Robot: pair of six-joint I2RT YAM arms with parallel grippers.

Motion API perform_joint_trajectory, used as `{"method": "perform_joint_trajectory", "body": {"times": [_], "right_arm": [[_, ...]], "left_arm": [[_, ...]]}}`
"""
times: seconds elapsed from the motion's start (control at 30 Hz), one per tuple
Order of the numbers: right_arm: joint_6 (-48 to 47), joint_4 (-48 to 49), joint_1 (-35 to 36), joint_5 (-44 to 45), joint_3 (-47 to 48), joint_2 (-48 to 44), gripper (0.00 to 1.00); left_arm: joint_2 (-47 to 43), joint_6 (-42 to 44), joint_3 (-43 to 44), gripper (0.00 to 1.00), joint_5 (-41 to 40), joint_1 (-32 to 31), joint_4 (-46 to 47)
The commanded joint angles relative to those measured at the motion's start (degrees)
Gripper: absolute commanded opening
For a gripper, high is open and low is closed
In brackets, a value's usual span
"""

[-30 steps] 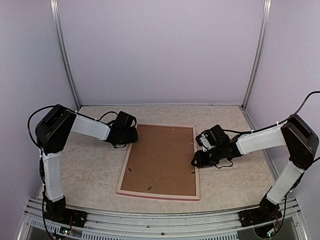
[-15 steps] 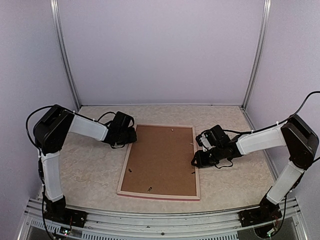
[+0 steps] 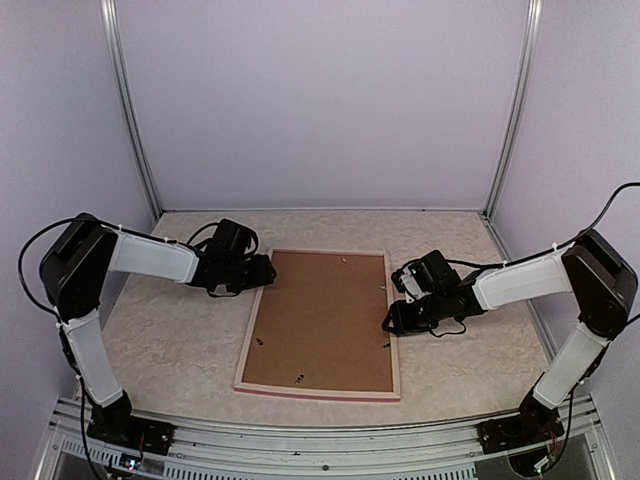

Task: Put the photo into the frame
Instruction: Press the fastener onto the backboard.

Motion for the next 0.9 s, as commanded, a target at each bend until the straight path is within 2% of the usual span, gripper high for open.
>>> {"method": "perform_joint_trajectory", "body": {"times": [0.0, 0.23, 0.43, 0.6, 0.87], "right_arm": [[0.18, -0.3, -0.33, -0.74, -1.18, 0.05, 0.37], [0.01, -0.48, -0.32, -0.93, -0.95, -0.75, 0.37], [-0.13, -0.86, -0.37, -0.9, -0.38, -0.49, 0.37], [-0.16, -0.81, -0.26, -1.21, 0.26, 0.08, 0.37], [-0.22, -0.76, -0.28, -1.37, 0.37, 0.33, 0.37]], "left_arm": [[-5.71, 1.96, -4.94, 0.67, -1.36, -2.6, -5.31], [-14.72, 1.63, -12.48, 0.78, -5.26, -8.58, -10.88], [-18.52, -0.73, -16.51, 0.8, -5.73, -12.91, -14.27], [-18.6, -3.29, -18.12, 0.76, -8.21, -16.09, -16.21], [-20.07, -5.24, -20.19, 0.62, -8.09, -18.2, -15.89]]}}
